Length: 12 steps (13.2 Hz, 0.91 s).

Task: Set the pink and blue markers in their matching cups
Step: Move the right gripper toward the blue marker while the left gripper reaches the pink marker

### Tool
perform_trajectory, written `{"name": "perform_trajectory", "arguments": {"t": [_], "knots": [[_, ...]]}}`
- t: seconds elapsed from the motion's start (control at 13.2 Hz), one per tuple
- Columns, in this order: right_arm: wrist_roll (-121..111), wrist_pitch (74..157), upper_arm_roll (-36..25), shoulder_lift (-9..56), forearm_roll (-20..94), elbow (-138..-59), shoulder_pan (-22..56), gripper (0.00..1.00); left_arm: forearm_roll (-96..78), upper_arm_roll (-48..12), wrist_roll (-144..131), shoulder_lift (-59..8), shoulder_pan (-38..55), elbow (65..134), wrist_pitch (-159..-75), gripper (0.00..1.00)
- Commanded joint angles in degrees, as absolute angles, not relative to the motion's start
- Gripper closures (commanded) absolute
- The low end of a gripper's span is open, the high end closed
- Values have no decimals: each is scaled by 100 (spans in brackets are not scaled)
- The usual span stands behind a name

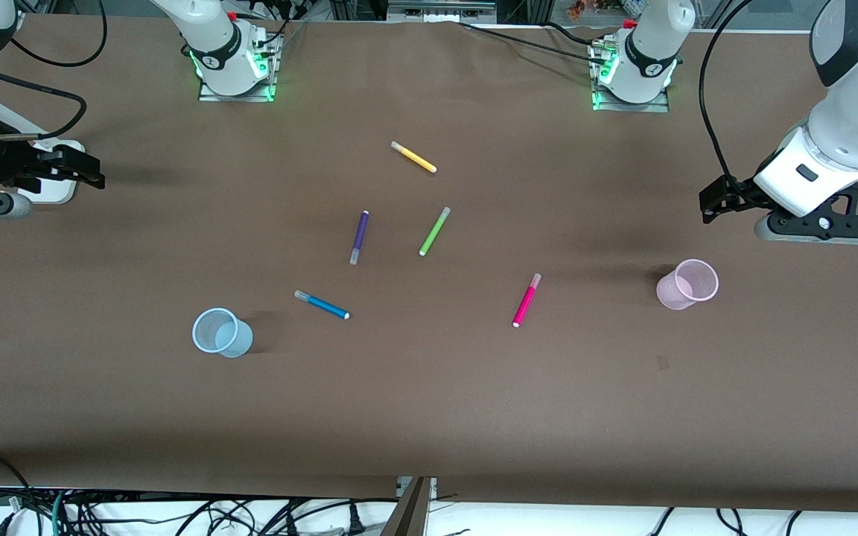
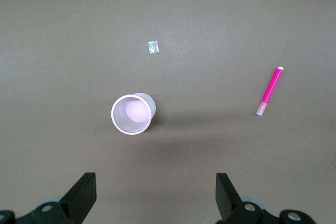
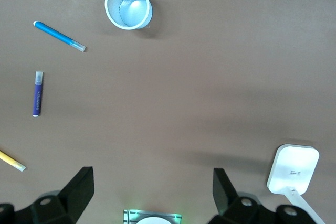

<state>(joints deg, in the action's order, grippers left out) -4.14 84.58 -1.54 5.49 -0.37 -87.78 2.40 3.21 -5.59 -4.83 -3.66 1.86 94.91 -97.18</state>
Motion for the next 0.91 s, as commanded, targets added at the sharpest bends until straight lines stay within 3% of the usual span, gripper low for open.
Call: {"name": "perform_trajectory", "arguments": {"t": [0.0, 0.45, 0.68, 0.83], "knots": [[-422, 8376, -53, 571, -88, -8666, 141, 0, 263, -588, -439, -448, 228, 9290, -9554, 0], [-405, 8455, -44, 764, -53, -8552, 167, 0, 246, -686, -431, -457, 211, 9211, -9554, 0], [-396, 8612, -18, 1273, -18, -8552, 649, 0, 193, -686, -422, -457, 220, 9228, -9300, 0], [-465, 9155, -9, 1921, 297, -8543, 1017, 0, 193, -860, -483, -762, 351, 9272, -9124, 0]]}}
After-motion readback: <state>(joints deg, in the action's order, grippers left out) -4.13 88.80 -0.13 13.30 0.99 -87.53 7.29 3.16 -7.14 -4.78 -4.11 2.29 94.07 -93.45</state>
